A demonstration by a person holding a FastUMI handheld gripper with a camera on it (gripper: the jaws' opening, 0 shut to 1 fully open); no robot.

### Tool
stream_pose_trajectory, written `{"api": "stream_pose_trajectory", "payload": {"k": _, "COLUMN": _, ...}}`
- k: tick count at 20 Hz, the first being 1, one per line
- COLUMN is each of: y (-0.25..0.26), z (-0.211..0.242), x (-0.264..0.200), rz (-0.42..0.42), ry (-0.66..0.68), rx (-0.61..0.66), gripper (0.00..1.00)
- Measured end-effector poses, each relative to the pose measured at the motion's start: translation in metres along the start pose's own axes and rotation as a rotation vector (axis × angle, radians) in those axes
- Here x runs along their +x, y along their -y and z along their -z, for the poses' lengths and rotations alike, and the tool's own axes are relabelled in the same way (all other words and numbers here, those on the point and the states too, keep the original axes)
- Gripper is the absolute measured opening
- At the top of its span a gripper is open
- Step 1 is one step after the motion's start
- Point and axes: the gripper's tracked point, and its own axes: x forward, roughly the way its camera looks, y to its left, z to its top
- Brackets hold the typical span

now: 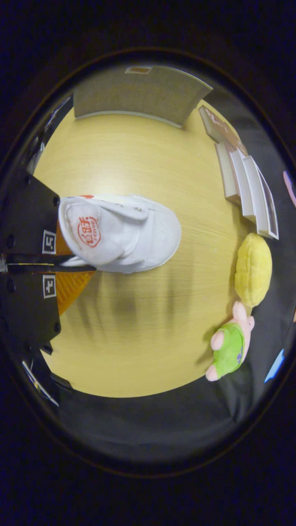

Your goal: Open the storage box then place both shoes into the box .Put the left shoe in first, then the right shoe, with the right side of both shoes facing outward in a uniform manner.

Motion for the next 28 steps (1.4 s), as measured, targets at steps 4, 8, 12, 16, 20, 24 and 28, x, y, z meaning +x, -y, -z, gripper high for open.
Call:
{"api": "stream_pose_trajectory", "payload": {"k": 4, "y": -0.005, "z": 0.001, "x": -0.015, "rz": -0.062, "ry": 0.007, "rx": 0.096, "gripper": 0.05}}
{"api": "stream_pose_trajectory", "payload": {"k": 8, "y": -0.016, "z": -0.012, "x": -0.059, "rz": -0.18, "ry": 0.062, "rx": 0.236, "gripper": 0.05}}
{"api": "stream_pose_trajectory", "payload": {"k": 12, "y": -0.037, "z": -0.029, "x": -0.128, "rz": -0.285, "ry": 0.133, "rx": 0.322, "gripper": 0.05}}
{"api": "stream_pose_trajectory", "payload": {"k": 16, "y": -0.08, "z": -0.053, "x": -0.204, "rz": -0.352, "ry": 0.234, "rx": 0.31, "gripper": 0.04}}
{"api": "stream_pose_trajectory", "payload": {"k": 20, "y": -0.16, "z": -0.069, "x": -0.249, "rz": -0.441, "ry": 0.254, "rx": 0.267, "gripper": 0.04}}
{"api": "stream_pose_trajectory", "payload": {"k": 24, "y": -0.24, "z": -0.071, "x": -0.237, "rz": -0.487, "ry": 0.185, "rx": 0.188, "gripper": 0.04}}
{"api": "stream_pose_trajectory", "payload": {"k": 28, "y": -0.303, "z": -0.066, "x": -0.202, "rz": -0.498, "ry": 0.093, "rx": 0.141, "gripper": 0.05}}
